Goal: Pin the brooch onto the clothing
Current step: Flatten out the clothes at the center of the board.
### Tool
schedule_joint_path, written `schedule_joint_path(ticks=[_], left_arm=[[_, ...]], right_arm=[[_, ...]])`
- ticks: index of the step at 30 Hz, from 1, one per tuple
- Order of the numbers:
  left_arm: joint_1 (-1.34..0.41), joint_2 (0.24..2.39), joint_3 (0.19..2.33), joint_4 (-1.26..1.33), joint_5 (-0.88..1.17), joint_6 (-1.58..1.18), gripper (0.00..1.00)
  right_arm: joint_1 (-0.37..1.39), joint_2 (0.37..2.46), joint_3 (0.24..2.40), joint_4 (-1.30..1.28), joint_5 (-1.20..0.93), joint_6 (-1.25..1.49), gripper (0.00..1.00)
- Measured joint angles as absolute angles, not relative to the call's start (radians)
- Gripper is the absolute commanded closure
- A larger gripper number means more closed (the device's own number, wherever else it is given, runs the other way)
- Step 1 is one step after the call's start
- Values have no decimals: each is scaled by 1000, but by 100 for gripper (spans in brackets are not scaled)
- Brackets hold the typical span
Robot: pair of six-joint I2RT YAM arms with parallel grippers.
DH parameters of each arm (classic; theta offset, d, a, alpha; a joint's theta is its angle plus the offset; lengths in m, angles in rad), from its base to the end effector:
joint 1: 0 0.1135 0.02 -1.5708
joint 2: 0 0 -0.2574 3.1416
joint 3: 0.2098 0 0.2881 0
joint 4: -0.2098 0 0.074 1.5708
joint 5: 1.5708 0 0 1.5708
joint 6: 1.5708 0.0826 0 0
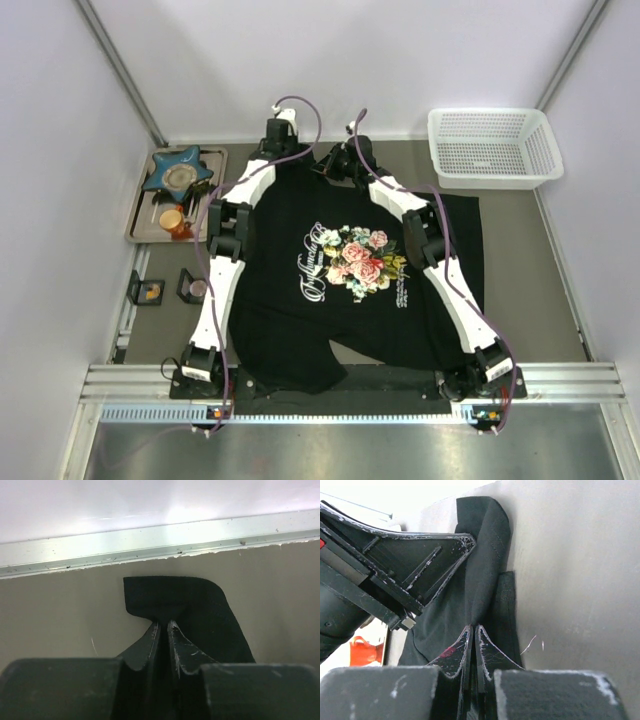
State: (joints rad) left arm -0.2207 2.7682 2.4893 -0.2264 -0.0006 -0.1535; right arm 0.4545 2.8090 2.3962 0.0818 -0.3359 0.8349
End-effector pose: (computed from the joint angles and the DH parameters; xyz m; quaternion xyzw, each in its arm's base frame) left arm 0.6675 -0.1497 0.1117 0.0288 0.8609 -0.0942 0.4991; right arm 0.6073 0.3270 0.0901 0.0564 0.8064 0.4530 0.3760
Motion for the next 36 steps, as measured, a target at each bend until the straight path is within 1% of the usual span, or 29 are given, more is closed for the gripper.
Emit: schedule_joint_path(ticks=[2, 7, 9, 12, 15, 18, 19, 21, 23, 24, 27, 30, 31, 36], left_arm=[[-220, 2771, 2491, -223, 1, -136, 100], [-204, 2771, 2471, -170, 62, -127, 100], [-192, 2748, 2389, -66, 120, -124, 100], [-176, 2651, 2163, 107, 217, -83, 100], [-162, 2540, 1959, 216, 311, -10, 100], [-140, 2409, 1765, 297, 439, 82, 100], [-124, 2305, 1652, 336, 553, 153, 100], [-115, 2268, 1618, 377, 600, 194, 100], [-97, 2182, 1510, 419, 693, 278, 100], [-89, 2153, 1475, 424, 728, 310, 100], [-67, 2078, 1369, 452, 843, 442, 100], [-53, 2041, 1319, 375, 941, 612, 100], [-52, 2032, 1319, 292, 971, 696, 100], [-53, 2012, 1381, -331, 1040, 1347, 100]], right_arm=[[455, 2809, 2396, 82, -339, 835, 100], [454, 2809, 2396, 82, -355, 825, 100], [454, 2809, 2386, 96, -369, 810, 100], [453, 2798, 2326, 132, -406, 774, 100], [450, 2760, 2243, 176, -452, 734, 100], [449, 2685, 2139, 174, -498, 668, 77], [450, 2633, 2088, 171, -538, 616, 63], [448, 2612, 2072, 181, -558, 596, 57], [444, 2561, 2017, 186, -598, 568, 50], [441, 2540, 2000, 184, -618, 555, 44], [429, 2502, 1989, 170, -685, 525, 37], [407, 2479, 1989, 138, -742, 487, 35], [396, 2471, 1989, 119, -755, 470, 34], [355, 2439, 1989, -1, -773, 351, 35]])
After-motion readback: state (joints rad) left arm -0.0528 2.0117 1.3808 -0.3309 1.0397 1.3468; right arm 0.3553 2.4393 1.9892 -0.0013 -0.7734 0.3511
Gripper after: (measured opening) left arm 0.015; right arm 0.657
